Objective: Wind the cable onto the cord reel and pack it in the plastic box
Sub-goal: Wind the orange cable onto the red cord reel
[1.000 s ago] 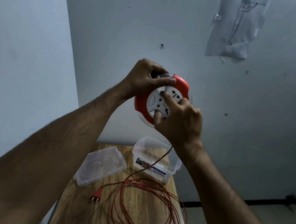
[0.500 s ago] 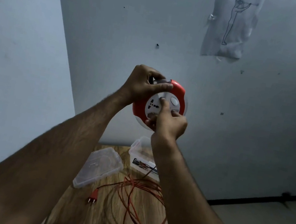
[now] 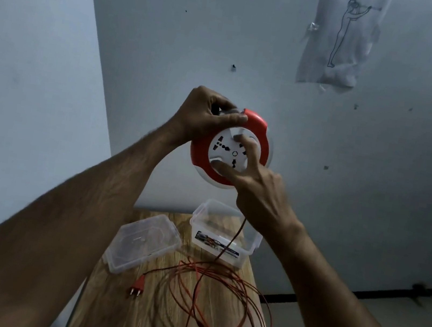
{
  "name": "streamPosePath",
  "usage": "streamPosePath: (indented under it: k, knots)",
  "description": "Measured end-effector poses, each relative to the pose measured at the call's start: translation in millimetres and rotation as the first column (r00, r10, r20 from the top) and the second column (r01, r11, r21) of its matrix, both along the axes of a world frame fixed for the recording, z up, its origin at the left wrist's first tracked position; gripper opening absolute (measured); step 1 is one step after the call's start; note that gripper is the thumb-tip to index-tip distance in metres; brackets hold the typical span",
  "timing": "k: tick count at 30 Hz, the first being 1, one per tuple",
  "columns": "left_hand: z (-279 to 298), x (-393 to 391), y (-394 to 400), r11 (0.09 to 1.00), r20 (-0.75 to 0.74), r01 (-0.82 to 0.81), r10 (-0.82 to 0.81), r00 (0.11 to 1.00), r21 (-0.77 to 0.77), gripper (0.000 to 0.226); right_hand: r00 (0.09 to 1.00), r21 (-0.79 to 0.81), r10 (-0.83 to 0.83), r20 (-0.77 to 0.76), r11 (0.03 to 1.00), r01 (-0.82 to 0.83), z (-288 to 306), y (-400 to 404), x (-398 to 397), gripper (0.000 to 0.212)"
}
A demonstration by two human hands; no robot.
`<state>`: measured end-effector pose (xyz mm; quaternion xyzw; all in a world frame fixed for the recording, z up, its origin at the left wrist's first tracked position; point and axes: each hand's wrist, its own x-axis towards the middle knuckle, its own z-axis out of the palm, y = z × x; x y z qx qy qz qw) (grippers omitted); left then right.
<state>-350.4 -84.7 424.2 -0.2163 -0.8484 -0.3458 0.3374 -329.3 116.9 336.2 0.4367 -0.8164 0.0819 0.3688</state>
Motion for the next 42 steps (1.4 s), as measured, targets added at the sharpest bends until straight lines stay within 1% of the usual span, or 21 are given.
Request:
streamPosePath:
  k: [5, 9, 14, 17, 19, 21, 23, 25, 27, 28, 30, 32, 34, 35, 36, 37, 38, 39, 40, 41, 42]
  knots:
    - [-2.7, -0.7, 2.7, 0.998, 0.021, 0.019, -0.018, 1.000, -0.053, 0.032, 0.996, 0.178, -0.044, -0.071, 0.982, 0.056, 19.3, 6.6, -5.2, 0.060]
    - [-4.3, -1.8, 5.0, 0.998, 0.034, 0.037, -0.035, 0.999, -0.045, 0.031, 0.988, 0.178, -0.082, -0.134, 0.978, 0.105, 19.7, 3.9, -3.5, 0.059]
    - [-5.0, -0.4, 8.7, 0.999, 0.013, 0.047, -0.047, 0.999, -0.027, 0.030, 0.973, -0.052, -0.129, -0.194, 0.991, 0.121, 11.6, 3.6, -11.0, 0.059]
    - [-5.9, -1.0, 12.4, 1.000, -0.022, 0.025, -0.025, 0.999, -0.003, 0.031, 0.987, -0.288, -0.155, -0.042, 0.948, 0.137, 7.9, -4.0, -10.5, 0.060]
    - [-7.6, -2.2, 15.0, 1.000, -0.037, 0.022, -0.022, 0.999, 0.004, 0.031, 0.991, -0.425, -0.114, 0.070, 0.895, 0.133, 7.4, -11.7, -7.9, 0.061]
    - [-9.4, -4.0, 17.7, 1.000, -0.056, 0.022, -0.021, 0.998, 0.017, 0.029, 0.981, -0.588, -0.059, 0.187, 0.793, 0.160, 7.4, -19.8, -1.8, 0.060]
    - [-11.3, -5.4, 21.2, 1.000, -0.070, 0.016, -0.015, 0.997, 0.024, 0.030, 0.935, -0.762, 0.035, 0.352, 0.591, 0.264, 7.8, -28.3, 7.0, 0.058]
    - [-12.8, -6.2, 24.1, 1.000, -0.076, 0.013, -0.012, 0.997, 0.017, 0.034, 0.827, -0.838, 0.234, 0.511, 0.348, 0.420, 6.8, -38.4, 14.8, 0.057]
    - [-15.3, -7.0, 25.5, 1.000, -0.076, 0.017, -0.017, 0.997, -0.008, 0.038, 0.664, -0.794, 0.471, 0.581, 0.148, 0.590, 5.9, -47.6, 18.8, 0.055]
    - [-16.6, -7.4, 25.4, 1.000, -0.071, 0.020, -0.021, 0.997, -0.016, 0.038, 0.578, -0.742, 0.579, 0.575, 0.072, 0.666, 8.1, -50.5, 19.9, 0.054]
    - [-18.5, -8.3, 24.5, 1.000, -0.062, 0.025, -0.026, 0.998, -0.017, 0.036, 0.421, -0.627, 0.785, 0.455, -0.054, 0.777, 15.7, -52.3, 21.8, 0.049]
    - [-18.9, -8.8, 23.7, 1.000, -0.055, 0.023, -0.024, 0.998, -0.013, 0.040, 0.317, -0.524, 0.899, 0.303, -0.121, 0.843, 24.6, -49.5, 25.2, 0.040]
    - [-17.7, -9.3, 21.8, 1.000, -0.050, 0.017, -0.017, 0.999, -0.004, 0.043, 0.267, -0.535, 0.920, 0.288, -0.076, 0.841, 28.4, -44.9, 27.5, 0.035]
    - [-16.4, -9.5, 19.7, 1.000, -0.049, 0.014, -0.014, 0.999, 0.004, 0.042, 0.280, -0.598, 0.894, 0.350, -0.018, 0.802, 26.9, -42.4, 27.2, 0.033]
    - [-14.8, -9.9, 16.7, 1.000, -0.047, 0.009, -0.009, 0.999, 0.018, 0.040, 0.365, -0.693, 0.814, 0.452, 0.063, 0.718, 22.7, -39.8, 27.3, 0.029]
    - [-12.8, -9.8, 13.4, 0.999, -0.043, 0.007, -0.005, 0.999, 0.036, 0.037, 0.550, -0.799, 0.638, 0.538, 0.177, 0.575, 15.2, -36.9, 25.2, 0.025]
    - [-10.7, -9.4, 10.1, 0.999, -0.038, 0.008, -0.006, 0.999, 0.052, 0.036, 0.776, -0.856, 0.380, 0.504, 0.344, 0.387, 6.5, -31.5, 20.8, 0.020]
    - [-8.9, -9.1, 7.8, 0.998, -0.035, 0.011, -0.009, 0.999, 0.061, 0.036, 0.929, -0.818, 0.166, 0.331, 0.541, 0.194, -1.0, -24.2, 14.8, 0.015]
    - [-7.7, -8.9, 6.0, 0.998, -0.035, 0.010, -0.008, 0.999, 0.062, 0.035, 0.987, -0.677, 0.069, 0.144, 0.735, 0.048, -5.6, -18.1, 9.7, 0.015]
    - [-7.1, -8.7, 5.4, 0.998, -0.036, 0.007, -0.005, 0.999, 0.058, 0.033, 0.999, -0.478, 0.041, 0.017, 0.878, -0.028, -7.8, -13.2, 5.6, 0.021]
    - [-7.1, -8.9, 5.5, 0.999, -0.035, 0.007, -0.005, 0.999, 0.051, 0.032, 0.999, -0.288, 0.038, -0.034, 0.957, -0.047, -8.9, -9.1, 2.7, 0.030]
